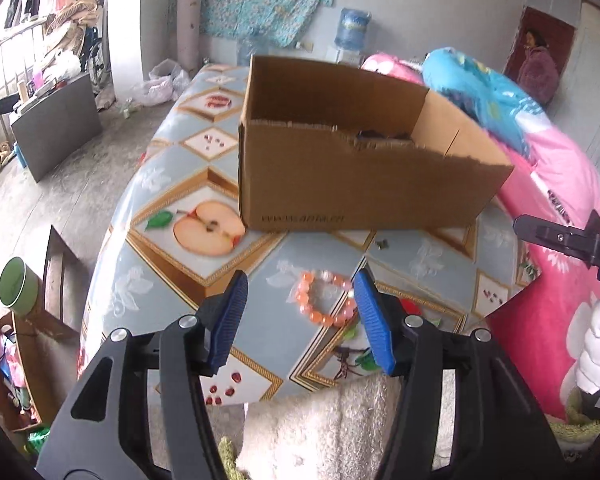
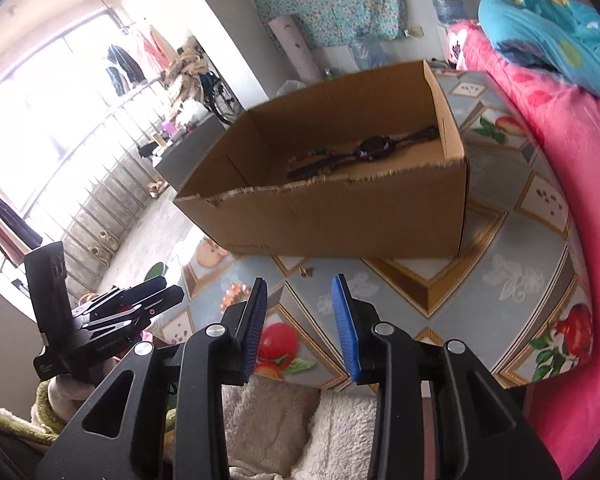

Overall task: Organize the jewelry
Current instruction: 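Lower the open left tool over the pink-orange bead bracelet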

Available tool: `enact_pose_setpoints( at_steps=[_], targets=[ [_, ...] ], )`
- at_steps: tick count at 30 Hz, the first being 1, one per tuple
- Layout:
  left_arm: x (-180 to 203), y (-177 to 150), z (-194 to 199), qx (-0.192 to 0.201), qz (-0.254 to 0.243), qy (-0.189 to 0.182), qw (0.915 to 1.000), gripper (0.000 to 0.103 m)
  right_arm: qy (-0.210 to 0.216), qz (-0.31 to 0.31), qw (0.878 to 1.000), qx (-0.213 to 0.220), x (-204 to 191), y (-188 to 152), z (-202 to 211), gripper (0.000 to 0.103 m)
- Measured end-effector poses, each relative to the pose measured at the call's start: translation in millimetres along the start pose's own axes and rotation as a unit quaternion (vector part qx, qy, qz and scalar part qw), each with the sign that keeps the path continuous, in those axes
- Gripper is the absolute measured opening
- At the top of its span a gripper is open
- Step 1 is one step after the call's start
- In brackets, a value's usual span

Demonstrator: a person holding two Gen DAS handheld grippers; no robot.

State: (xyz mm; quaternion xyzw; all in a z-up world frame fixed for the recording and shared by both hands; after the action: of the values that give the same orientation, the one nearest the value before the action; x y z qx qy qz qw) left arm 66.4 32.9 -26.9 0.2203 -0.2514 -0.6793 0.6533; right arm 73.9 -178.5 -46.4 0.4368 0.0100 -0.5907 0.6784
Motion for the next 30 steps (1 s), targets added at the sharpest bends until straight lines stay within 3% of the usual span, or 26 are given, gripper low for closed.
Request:
enact_pose_setpoints(
  at_steps=[3,6,30],
  targets=[
    [6.5,-17.8,-17.0,-0.035,-0.019,0.036,0.9986,0.053,-0.031,-0.007,0.999,-0.038,6.3,-14.8,-19.4,0.042],
    [10.5,-28.7,-24.9,-0.053,-0.031,0.041,0.9973,0.053,-0.045,-0.001,0.998,-0.053,5.6,-21.2,-27.5,0.044],
    [5.4,-28.6,-34.0,-0.069,-0.050,0.059,0.9946,0.053,-0.035,0.009,0.997,-0.068,-6.4,-12.3,-48.9,0.046]
  ],
)
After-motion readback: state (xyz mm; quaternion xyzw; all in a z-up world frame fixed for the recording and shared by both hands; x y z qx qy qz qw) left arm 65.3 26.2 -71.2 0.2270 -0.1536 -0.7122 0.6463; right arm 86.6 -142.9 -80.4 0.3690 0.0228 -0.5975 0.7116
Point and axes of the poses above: each gripper's, at about its wrist camera, not at the fingertips, and z roughly against the way its jaws point, x to its right, y to its top, the point moved 8 cm from there along -z, roughly the way its jaws point, and after that the axes turned 9 degrees about y, right-handed, at the moved point
